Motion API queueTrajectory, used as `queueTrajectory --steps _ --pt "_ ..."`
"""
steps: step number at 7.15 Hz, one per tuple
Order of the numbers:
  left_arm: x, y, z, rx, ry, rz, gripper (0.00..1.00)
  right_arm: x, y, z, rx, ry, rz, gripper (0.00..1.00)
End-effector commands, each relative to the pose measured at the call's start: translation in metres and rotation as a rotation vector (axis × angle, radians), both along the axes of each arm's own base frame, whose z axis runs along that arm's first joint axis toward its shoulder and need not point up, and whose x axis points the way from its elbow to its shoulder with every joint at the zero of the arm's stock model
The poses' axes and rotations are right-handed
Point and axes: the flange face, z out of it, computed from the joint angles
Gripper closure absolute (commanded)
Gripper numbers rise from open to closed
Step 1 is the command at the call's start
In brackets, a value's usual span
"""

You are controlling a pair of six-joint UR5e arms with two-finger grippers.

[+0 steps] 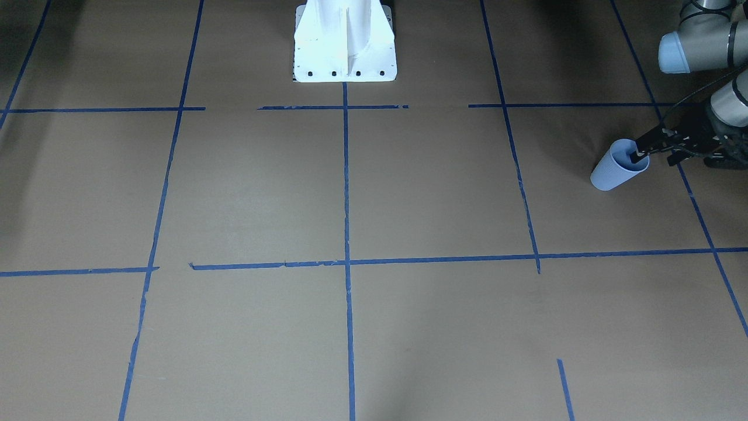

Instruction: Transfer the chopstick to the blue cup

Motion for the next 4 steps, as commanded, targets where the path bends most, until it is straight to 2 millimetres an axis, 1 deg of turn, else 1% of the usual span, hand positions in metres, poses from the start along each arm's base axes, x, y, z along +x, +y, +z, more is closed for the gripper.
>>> queueTrajectory --steps 1,2,3,4 --pt "0.0127 -0.0004 0.0062 0.0 -0.02 0.016 0.0 -0.0002 0.0018 0.0016 -0.004 -0.002 0.0 0.0" --pt "0.0162 0.0023 0.0084 -0.003 -0.022 0.026 0.0 -0.0002 0.0011 0.001 -0.002 -0.002 0.0 0.0" --pt "0.0183 0.0031 0.01 -0.006 -0.023 0.031 0.04 -0.0003 0.0011 0.0009 -0.002 -0.004 0.0 0.0" --pt "0.019 0.0033 0.01 -0.01 -0.023 0.03 0.28 -0.0003 0.001 0.0001 -0.001 -0.004 0.0 0.0"
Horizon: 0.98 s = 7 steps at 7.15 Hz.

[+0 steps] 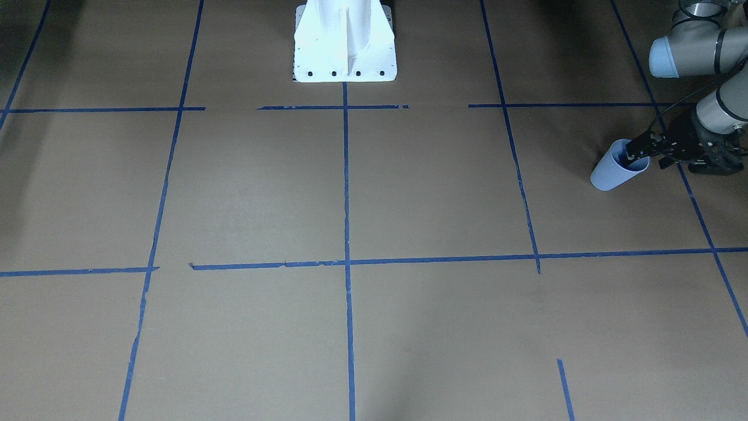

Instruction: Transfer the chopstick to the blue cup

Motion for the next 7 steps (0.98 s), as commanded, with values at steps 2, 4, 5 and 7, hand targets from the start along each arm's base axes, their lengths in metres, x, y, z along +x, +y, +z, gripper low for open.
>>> queueTrajectory --steps 2,4,5,7 --pt "0.002 -0.001 -0.002 -0.002 0.0 -0.001 0.93 0.0 0.001 0.0 0.0 -0.001 0.0 0.0" --pt "0.002 -0.001 -0.019 -0.003 0.017 -0.013 1.0 0.0 0.001 -0.001 0.001 -0.007 0.0 0.0" --pt "0.002 -0.001 -0.048 -0.023 0.028 -0.041 1.0 -0.001 -0.001 -0.002 0.002 -0.013 0.0 0.0" --pt "0.015 -0.028 -0.176 -0.053 0.01 -0.053 1.0 -0.001 0.001 -0.014 0.019 -0.013 0.0 0.0"
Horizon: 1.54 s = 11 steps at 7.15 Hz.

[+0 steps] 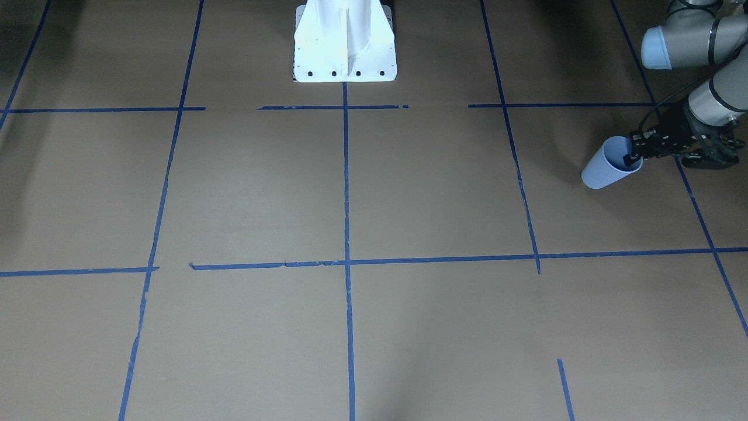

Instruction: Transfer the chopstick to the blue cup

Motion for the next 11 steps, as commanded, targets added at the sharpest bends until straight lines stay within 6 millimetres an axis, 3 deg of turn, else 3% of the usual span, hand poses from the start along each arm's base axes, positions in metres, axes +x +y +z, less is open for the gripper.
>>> queueTrajectory --steps 1,2,3,4,5,6,8,10,11 --pt "0.015 -0.027 -0.147 -0.049 -0.01 -0.039 1.0 0.0 0.001 -0.009 0.014 0.002 0.0 0.0" --pt "0.049 -0.041 -0.218 -0.081 0.015 -0.059 1.0 0.0 0.0 -0.01 0.019 0.006 0.001 0.0" --pt "0.134 -0.015 -0.264 -0.117 0.019 -0.02 1.0 0.0 0.001 -0.01 0.019 0.001 0.0 0.0" --pt "0.211 -0.009 -0.314 -0.101 -0.015 -0.08 1.0 -0.001 -0.001 -0.01 0.015 0.002 0.0 0.0" --pt "0.273 -0.002 -0.345 -0.119 -0.014 -0.078 1.0 0.0 -0.002 -0.01 0.012 0.002 0.0 0.0" --pt "0.317 -0.015 -0.353 -0.087 0.027 -0.106 1.0 0.0 -0.002 -0.01 0.012 0.002 0.0 0.0" --pt "0.373 -0.02 -0.337 -0.055 0.04 -0.12 1.0 0.0 -0.006 -0.016 0.033 0.006 0.0 0.0" --pt "0.387 -0.013 -0.335 -0.049 0.033 -0.111 1.0 0.0 -0.005 -0.014 0.029 0.009 0.001 0.0" --pt "0.391 -0.009 -0.333 -0.05 0.032 -0.103 0.95 0.0 -0.005 -0.014 0.03 0.009 0.001 0.0"
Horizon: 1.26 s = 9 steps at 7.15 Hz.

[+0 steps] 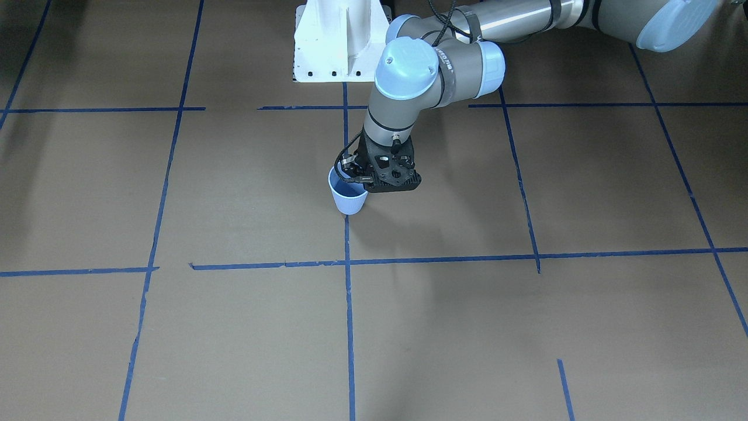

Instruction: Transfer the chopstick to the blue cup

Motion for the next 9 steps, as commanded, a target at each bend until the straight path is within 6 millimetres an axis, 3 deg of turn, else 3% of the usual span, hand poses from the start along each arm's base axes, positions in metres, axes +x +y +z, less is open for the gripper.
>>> queueTrajectory --steps 1,2,5,6,7,8,9 --pt "0.007 0.005 0.002 0.001 -0.002 0.008 0.63 0.0 0.0 0.0 0.0 -0.001 0.0 0.0" --pt "0.007 0.006 0.006 0.004 -0.006 0.01 0.01 0.0 0.0 -0.001 0.002 -0.002 0.0 0.0" --pt "-0.003 0.002 -0.002 0.014 0.012 -0.004 0.0 -0.001 -0.005 -0.003 -0.001 -0.016 -0.002 0.0" --pt "-0.026 -0.008 -0.014 0.019 0.027 -0.023 0.0 -0.001 -0.002 0.002 -0.006 -0.015 -0.002 0.0" --pt "-0.048 0.0 -0.031 0.009 0.012 -0.028 0.0 -0.001 0.0 0.004 -0.007 -0.015 -0.002 0.0" --pt "-0.093 0.0 -0.048 -0.016 0.011 -0.024 0.0 0.0 0.004 0.011 -0.025 -0.014 0.0 0.0" --pt "-0.15 -0.002 -0.052 -0.003 0.007 0.002 0.0 0.006 0.01 0.023 -0.046 -0.011 0.013 0.0"
